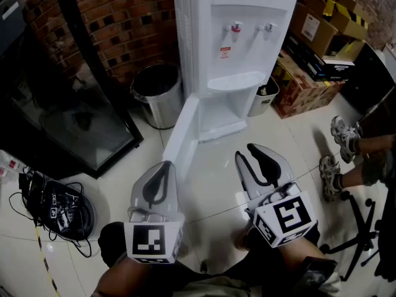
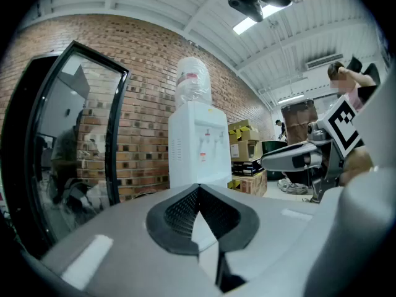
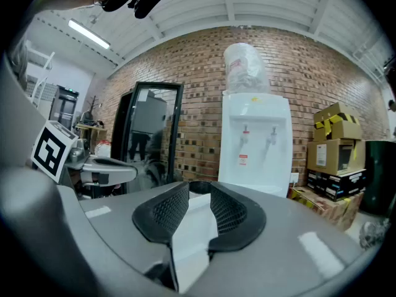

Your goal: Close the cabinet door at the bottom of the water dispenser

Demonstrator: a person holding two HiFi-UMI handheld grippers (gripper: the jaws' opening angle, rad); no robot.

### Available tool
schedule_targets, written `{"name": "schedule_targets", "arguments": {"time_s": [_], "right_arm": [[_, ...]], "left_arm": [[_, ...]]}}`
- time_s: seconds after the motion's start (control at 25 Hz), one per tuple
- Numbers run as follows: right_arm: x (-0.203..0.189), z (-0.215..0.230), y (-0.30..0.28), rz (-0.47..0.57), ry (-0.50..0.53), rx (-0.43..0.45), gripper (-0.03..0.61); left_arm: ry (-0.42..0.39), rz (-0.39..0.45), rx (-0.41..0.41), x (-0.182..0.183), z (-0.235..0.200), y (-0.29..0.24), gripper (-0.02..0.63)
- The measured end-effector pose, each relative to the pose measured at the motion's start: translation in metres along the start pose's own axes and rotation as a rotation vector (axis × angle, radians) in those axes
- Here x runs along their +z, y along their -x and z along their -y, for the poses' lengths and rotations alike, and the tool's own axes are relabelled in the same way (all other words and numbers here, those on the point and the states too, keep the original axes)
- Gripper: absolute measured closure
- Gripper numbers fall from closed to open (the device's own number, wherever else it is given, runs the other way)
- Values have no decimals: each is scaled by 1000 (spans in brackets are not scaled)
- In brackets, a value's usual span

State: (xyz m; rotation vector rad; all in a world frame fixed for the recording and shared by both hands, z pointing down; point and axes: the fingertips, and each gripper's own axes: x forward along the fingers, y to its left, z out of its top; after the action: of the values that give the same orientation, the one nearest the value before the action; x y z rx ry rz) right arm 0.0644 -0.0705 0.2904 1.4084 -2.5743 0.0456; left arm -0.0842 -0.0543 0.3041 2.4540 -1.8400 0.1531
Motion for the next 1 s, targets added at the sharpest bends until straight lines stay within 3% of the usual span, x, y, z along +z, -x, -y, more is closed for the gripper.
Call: {"name": "schedule_targets", "arguments": {"time_s": [0.44, 0.72, 1.0], "right_arm": [[0, -86, -69, -15, 98, 277, 423], [-59, -127, -104, -170, 240, 392, 416], [-107, -159, -138, -276, 389, 449, 411]], "left_arm": [[-12, -30, 117, -7, -52, -8, 614], [4, -26, 179, -5, -76, -3, 613], [-26, -45, 204, -16, -88, -3, 614]]}}
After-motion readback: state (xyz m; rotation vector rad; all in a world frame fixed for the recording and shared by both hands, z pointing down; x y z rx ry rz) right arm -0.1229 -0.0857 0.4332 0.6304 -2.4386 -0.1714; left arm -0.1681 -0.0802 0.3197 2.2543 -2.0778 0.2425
